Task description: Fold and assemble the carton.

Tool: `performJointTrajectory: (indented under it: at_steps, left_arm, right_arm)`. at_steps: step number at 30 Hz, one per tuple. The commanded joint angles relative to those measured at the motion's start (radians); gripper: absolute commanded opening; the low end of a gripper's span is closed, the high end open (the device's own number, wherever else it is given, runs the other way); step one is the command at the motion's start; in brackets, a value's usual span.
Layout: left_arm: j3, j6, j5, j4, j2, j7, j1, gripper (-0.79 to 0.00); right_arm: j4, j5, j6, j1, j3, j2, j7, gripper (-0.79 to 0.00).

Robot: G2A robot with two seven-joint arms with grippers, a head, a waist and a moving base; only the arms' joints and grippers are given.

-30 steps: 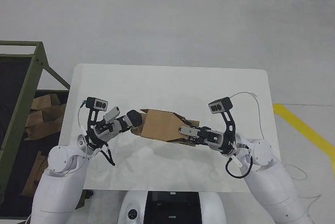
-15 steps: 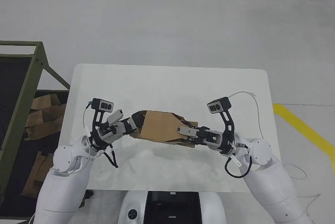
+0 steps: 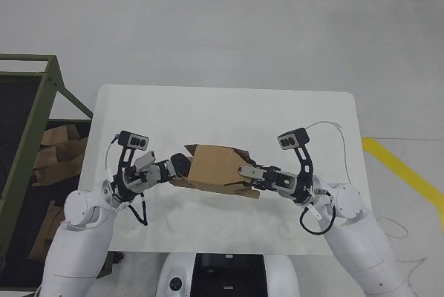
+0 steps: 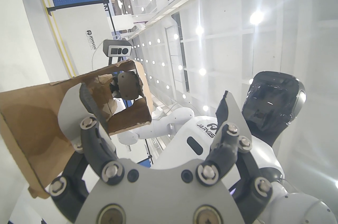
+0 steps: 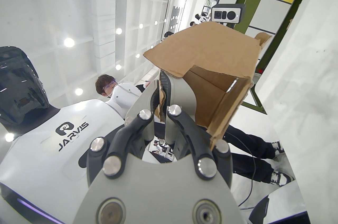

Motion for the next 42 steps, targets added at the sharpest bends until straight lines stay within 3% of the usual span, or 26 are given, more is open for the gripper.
performJointTrajectory:
  at_steps: [1, 18, 42]
  left_arm:
    - [-0.002, 0.004, -0.018, 0.003, 0.001, -0.023, -0.001, 0.0]
    - [-0.011, 0.037, -0.082, 0.025, 0.01, -0.139, -0.009, 0.0]
    - [0.053, 0.045, -0.039, 0.023, 0.014, -0.122, -0.026, 0.0]
  right_arm:
    - [0.001, -0.001, 0.001, -0.001, 0.001, 0.001, -0.001, -0.785]
    - [0.002, -0.017, 0.002, -0.01, 0.015, 0.005, -0.02, -0.785]
    - [0.014, -0.015, 0.02, 0.025, -0.036, 0.002, 0.035, -0.785]
